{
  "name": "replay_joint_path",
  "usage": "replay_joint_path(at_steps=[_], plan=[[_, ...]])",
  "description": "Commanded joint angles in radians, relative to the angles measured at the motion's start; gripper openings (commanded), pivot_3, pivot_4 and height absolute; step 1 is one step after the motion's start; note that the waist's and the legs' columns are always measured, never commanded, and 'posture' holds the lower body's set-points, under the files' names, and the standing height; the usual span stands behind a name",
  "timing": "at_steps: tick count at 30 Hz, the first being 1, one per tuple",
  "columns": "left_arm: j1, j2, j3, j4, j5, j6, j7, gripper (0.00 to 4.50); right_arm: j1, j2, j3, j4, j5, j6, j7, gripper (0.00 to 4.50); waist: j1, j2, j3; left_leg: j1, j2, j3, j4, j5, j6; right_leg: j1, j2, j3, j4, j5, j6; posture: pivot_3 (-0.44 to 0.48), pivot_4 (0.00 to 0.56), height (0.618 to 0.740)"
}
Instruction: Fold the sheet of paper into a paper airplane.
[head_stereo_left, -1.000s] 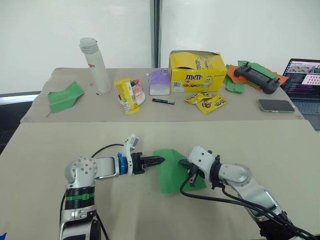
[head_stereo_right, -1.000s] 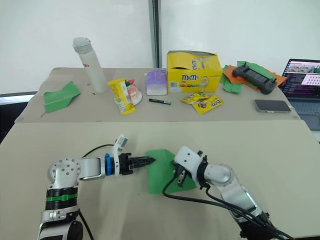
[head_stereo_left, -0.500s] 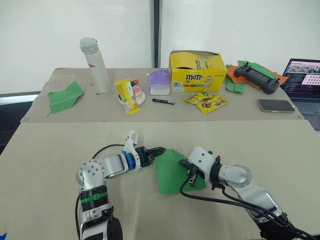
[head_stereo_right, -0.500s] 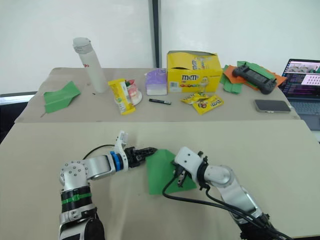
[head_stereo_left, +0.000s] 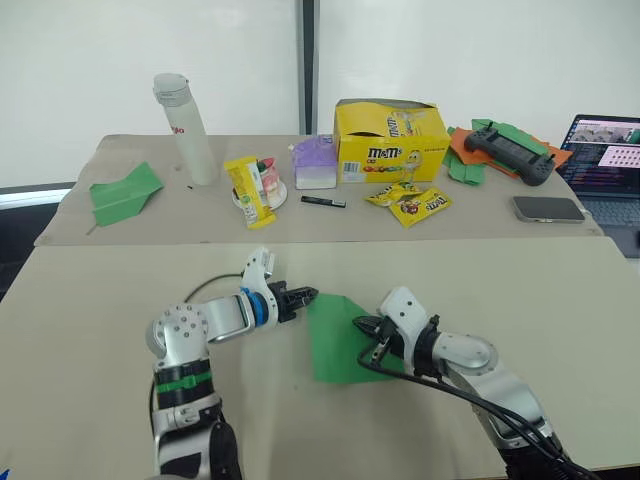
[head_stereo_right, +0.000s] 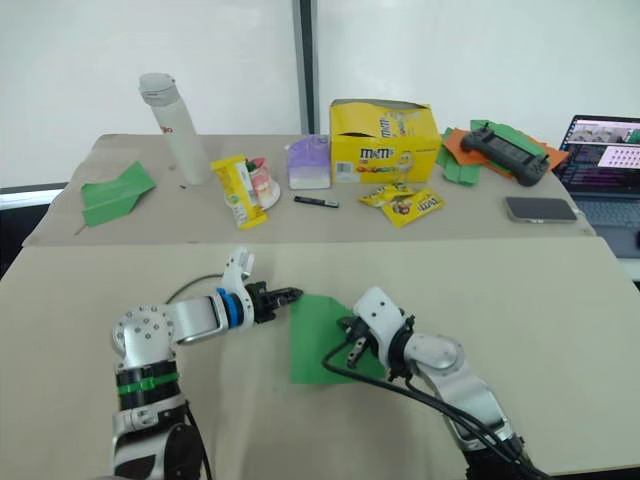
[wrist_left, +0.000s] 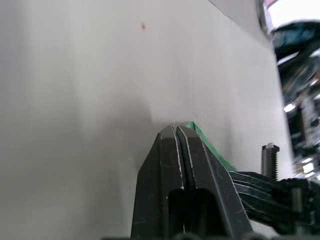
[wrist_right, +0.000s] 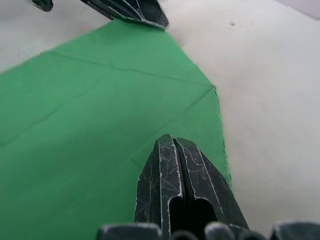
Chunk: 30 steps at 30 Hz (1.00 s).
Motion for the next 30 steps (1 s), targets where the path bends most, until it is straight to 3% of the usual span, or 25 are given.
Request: replay_joint_path(at_steps=[1, 4, 7, 15, 30], plan=[[-0.055, 0.058, -0.13, 0.043, 0.069, -0.127, -0.141, 0.05, -0.003, 0.041, -0.028, -0.03, 0.05, 0.052, -0.032, 0.0, 0.0, 0.0, 0.0, -0.001, 0.0, 0.0, 0.0, 0.0, 0.0, -0.001, 0.0, 0.0, 0.0, 0.0, 0.0, 0.0, 0.15, 0.74], [-0.16, 0.17, -0.408, 0.1, 0.249, -0.369, -0.384, 0.05, -0.011, 0.051, -0.015, -0.024, 0.032, 0.065, -0.062, 0.0, 0.003, 0.0, 0.0, -0.007, 0.0, 0.0, 0.0, 0.002, -0.001, -0.01, 0.001, 0.0, 0.002, 0.002, -0.002, 0.0, 0.15, 0.74], [-0.223, 0.192, -0.51, 0.146, 0.313, -0.487, -0.523, 0.05, 0.0, 0.04, -0.023, -0.019, 0.013, 0.081, -0.097, 0.0, 0.006, 0.001, 0.001, -0.01, 0.0, 0.003, 0.0, 0.003, -0.002, -0.012, 0.001, 0.0, 0.001, 0.003, -0.003, 0.0, 0.15, 0.74], [-0.191, 0.213, -0.598, 0.109, 0.382, -0.554, -0.652, 0.05, 0.019, 0.012, -0.03, -0.042, 0.019, 0.107, -0.128, 0.0, -0.002, 0.001, 0.001, -0.01, 0.002, 0.002, 0.0, 0.001, 0.001, -0.012, 0.002, 0.001, 0.001, 0.003, -0.003, 0.0, 0.15, 0.74], [-0.11, 0.27, -0.608, 0.019, 0.418, -0.493, -0.673, 0.05, -0.02, 0.041, -0.059, 0.001, 0.03, 0.075, -0.166, 0.0, -0.002, 0.002, 0.001, -0.008, 0.004, 0.002, 0.001, 0.001, 0.001, -0.011, 0.003, 0.001, 0.003, 0.003, -0.003, 0.0, 0.15, 0.74]])
